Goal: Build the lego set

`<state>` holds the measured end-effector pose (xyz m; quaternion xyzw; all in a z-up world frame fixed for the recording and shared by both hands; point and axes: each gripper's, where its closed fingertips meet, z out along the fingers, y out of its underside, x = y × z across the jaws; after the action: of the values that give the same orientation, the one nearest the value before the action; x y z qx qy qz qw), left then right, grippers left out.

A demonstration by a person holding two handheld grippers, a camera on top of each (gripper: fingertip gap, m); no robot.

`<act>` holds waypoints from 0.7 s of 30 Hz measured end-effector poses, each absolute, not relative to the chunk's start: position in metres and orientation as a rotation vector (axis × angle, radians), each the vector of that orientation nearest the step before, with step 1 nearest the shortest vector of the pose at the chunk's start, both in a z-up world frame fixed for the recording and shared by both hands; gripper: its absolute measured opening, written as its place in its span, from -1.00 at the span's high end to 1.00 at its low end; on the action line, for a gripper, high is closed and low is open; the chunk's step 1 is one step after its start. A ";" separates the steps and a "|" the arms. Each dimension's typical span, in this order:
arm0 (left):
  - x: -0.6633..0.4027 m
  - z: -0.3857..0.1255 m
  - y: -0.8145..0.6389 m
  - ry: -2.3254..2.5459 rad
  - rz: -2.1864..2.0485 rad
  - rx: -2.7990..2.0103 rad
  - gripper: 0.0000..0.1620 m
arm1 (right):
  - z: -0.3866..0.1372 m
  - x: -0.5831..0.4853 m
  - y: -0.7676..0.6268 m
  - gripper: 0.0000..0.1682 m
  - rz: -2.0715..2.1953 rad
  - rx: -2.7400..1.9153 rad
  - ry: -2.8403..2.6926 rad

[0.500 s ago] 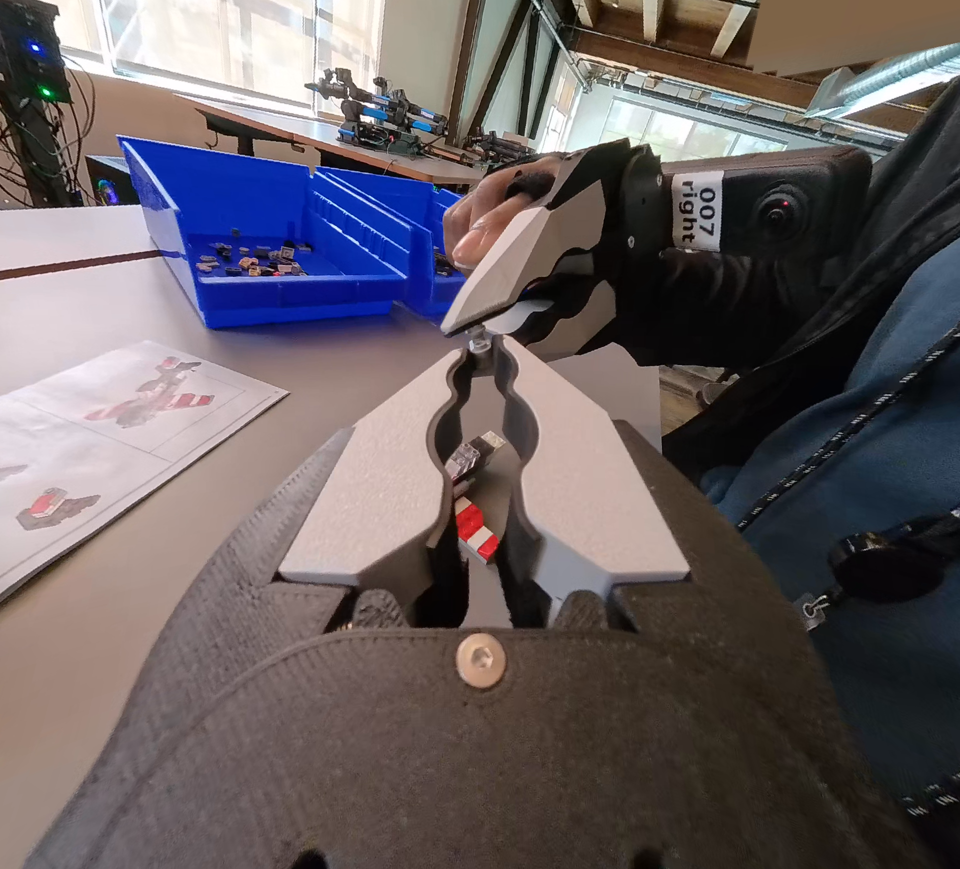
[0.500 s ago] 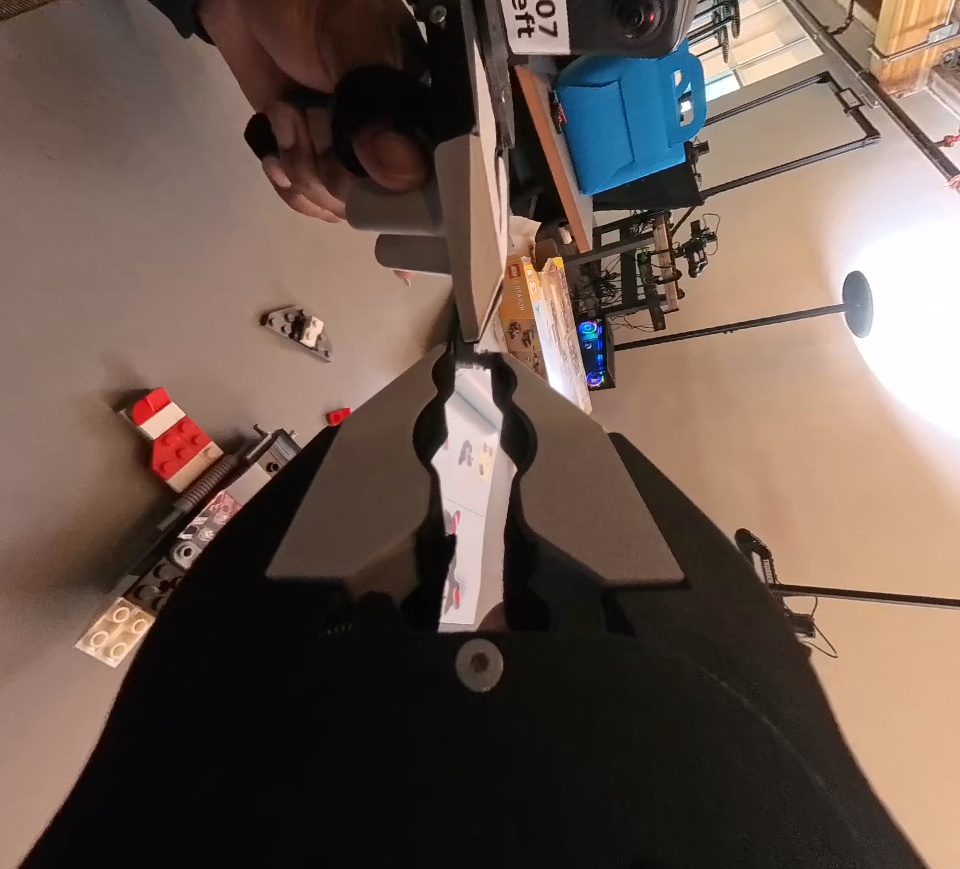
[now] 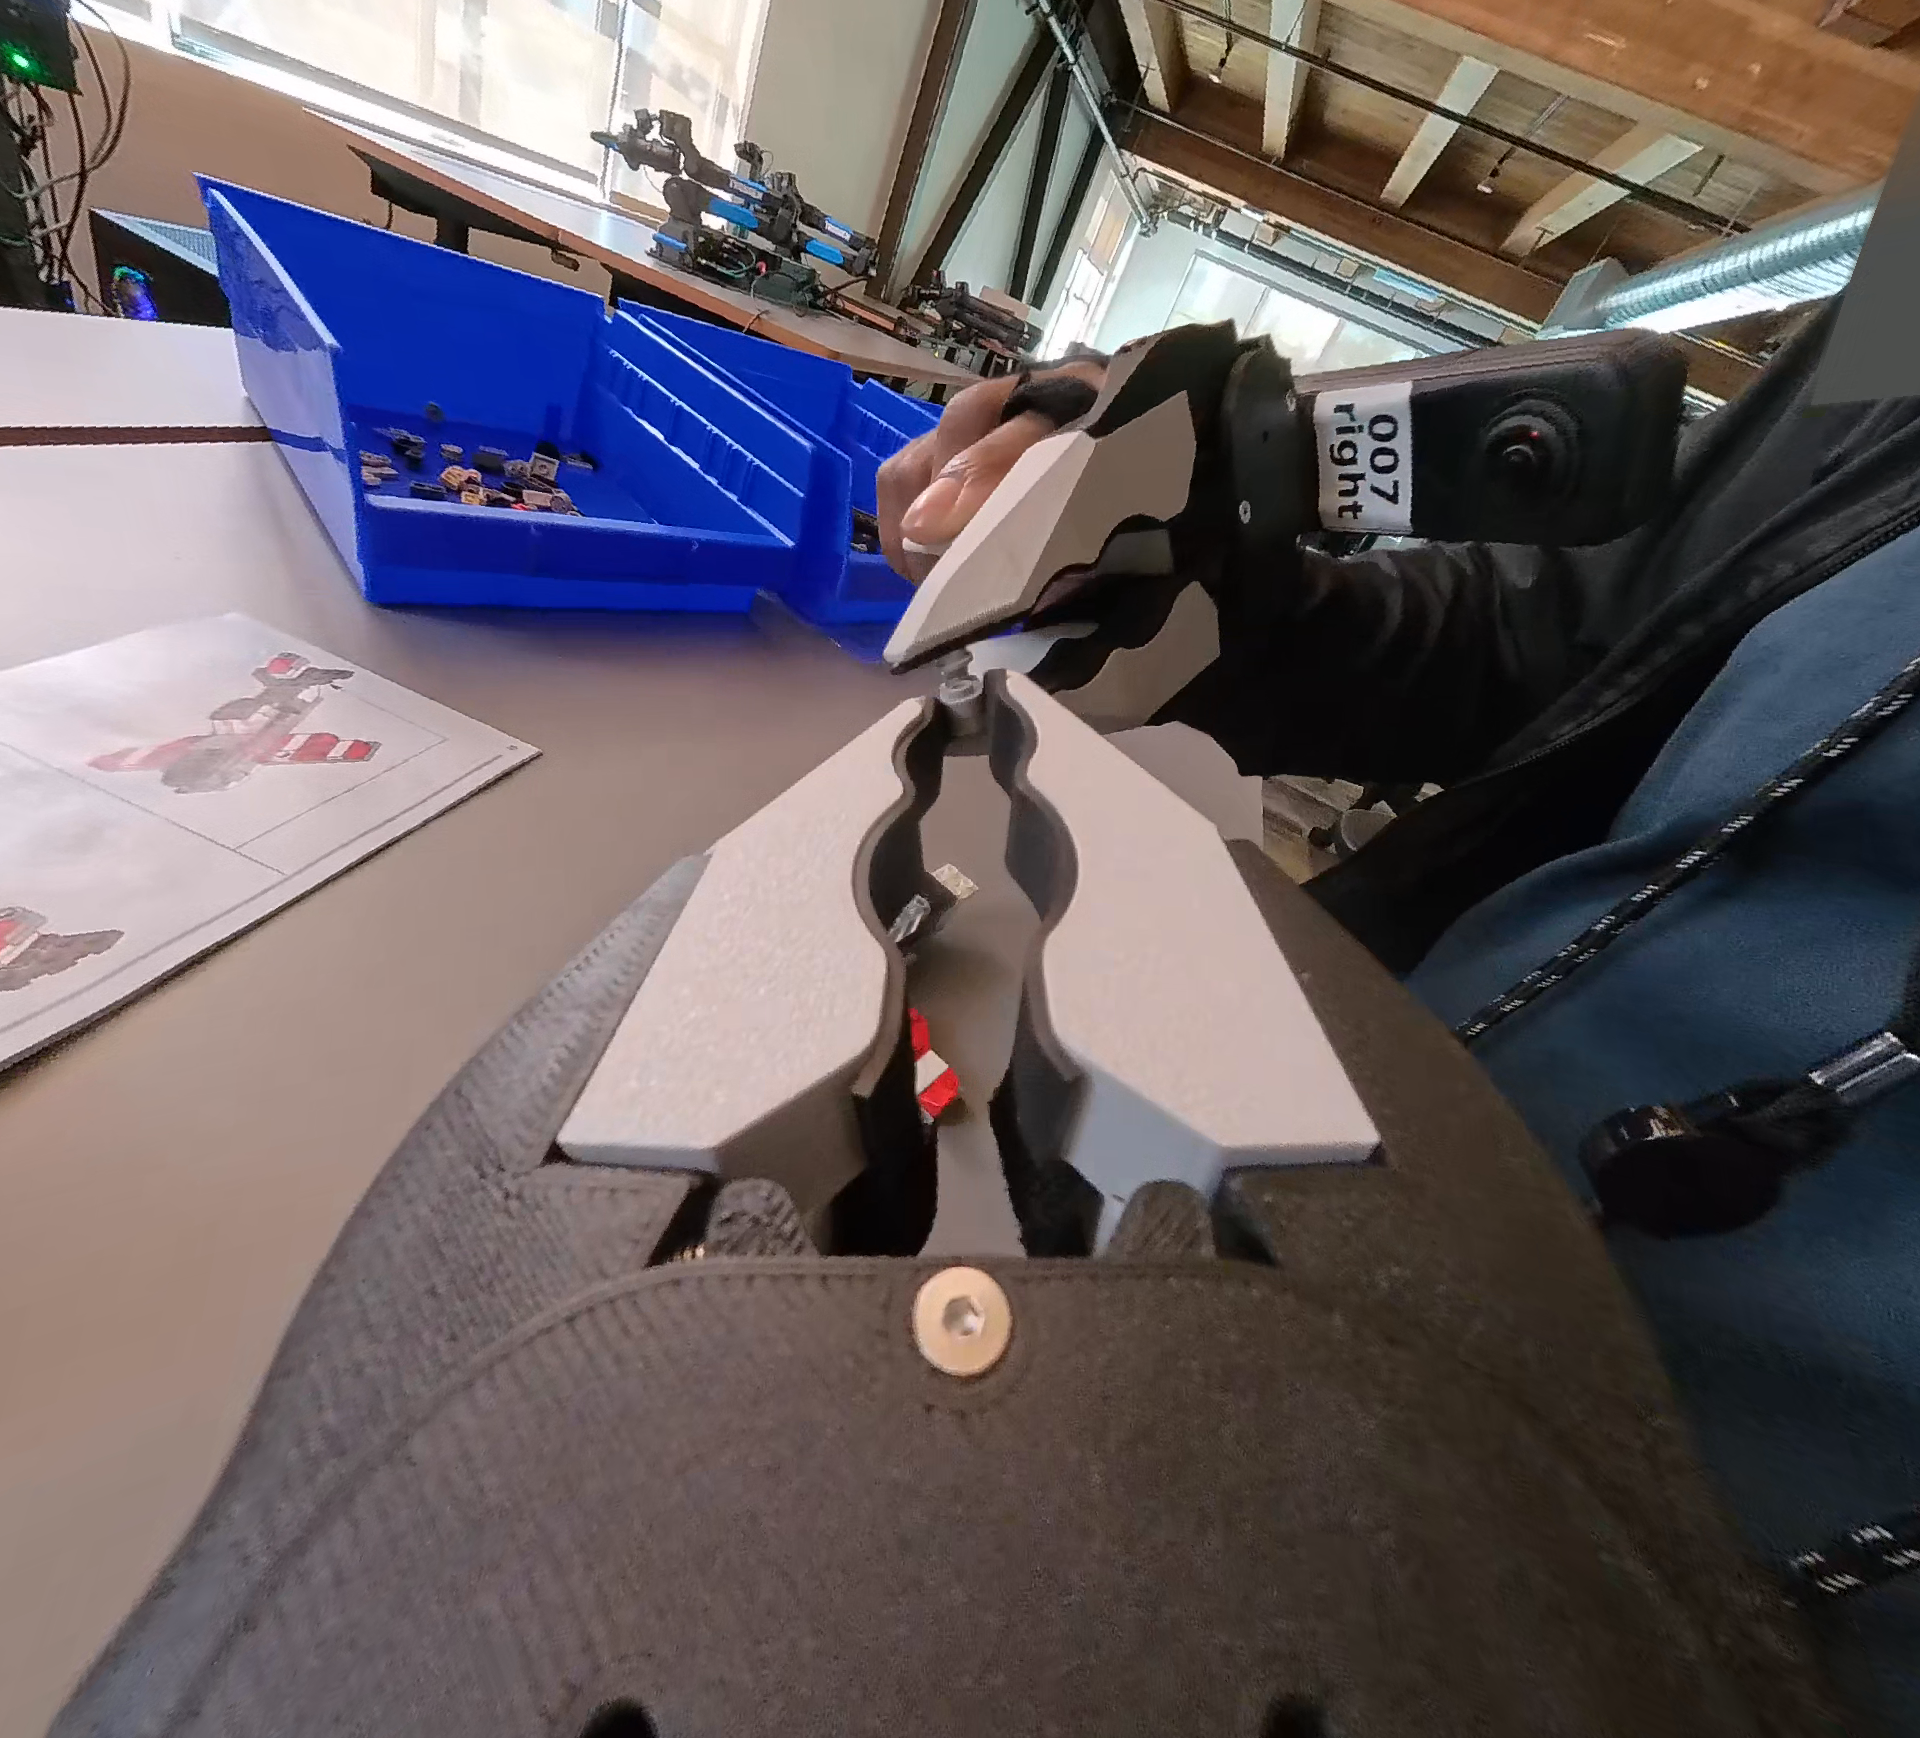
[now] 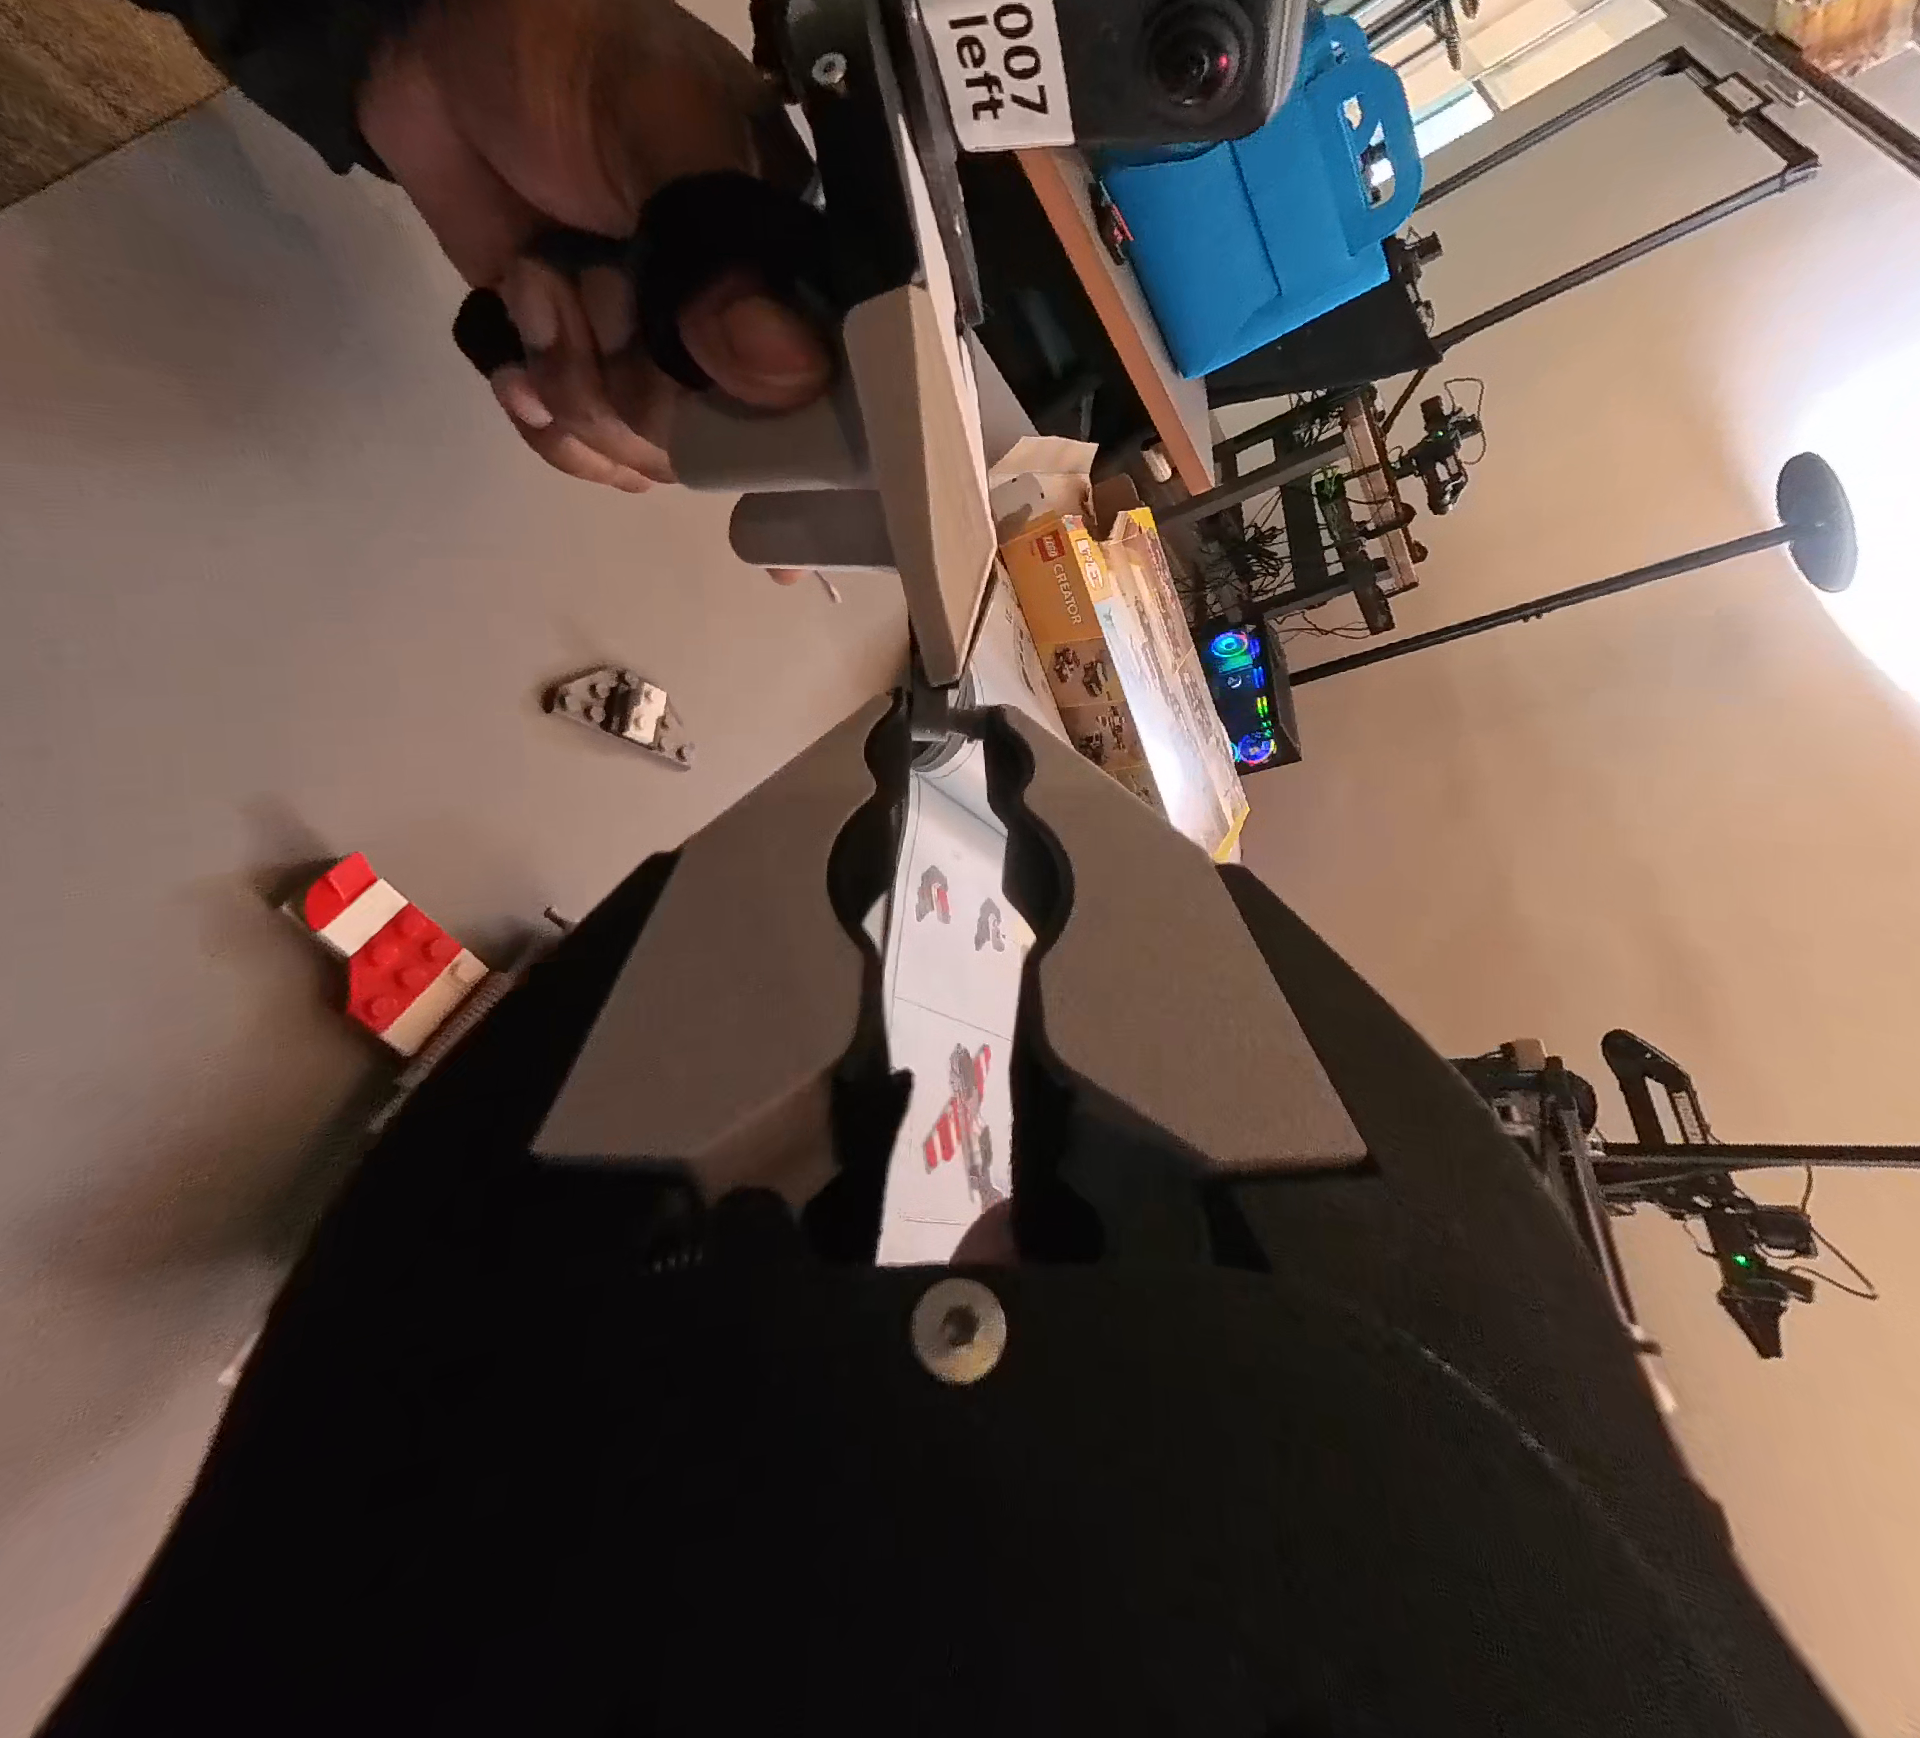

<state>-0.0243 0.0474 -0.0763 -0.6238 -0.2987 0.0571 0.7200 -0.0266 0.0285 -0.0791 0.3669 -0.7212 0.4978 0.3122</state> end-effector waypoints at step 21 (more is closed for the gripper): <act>-0.065 -0.107 0.033 -0.857 0.158 -1.417 0.90 | -0.131 -0.087 0.076 0.89 1.318 0.571 -2.169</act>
<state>-0.0650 0.0335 -0.1072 -0.6297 -0.3806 0.0702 0.6735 -0.0869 0.0762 -0.1309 0.2117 -0.8034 0.4884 0.2669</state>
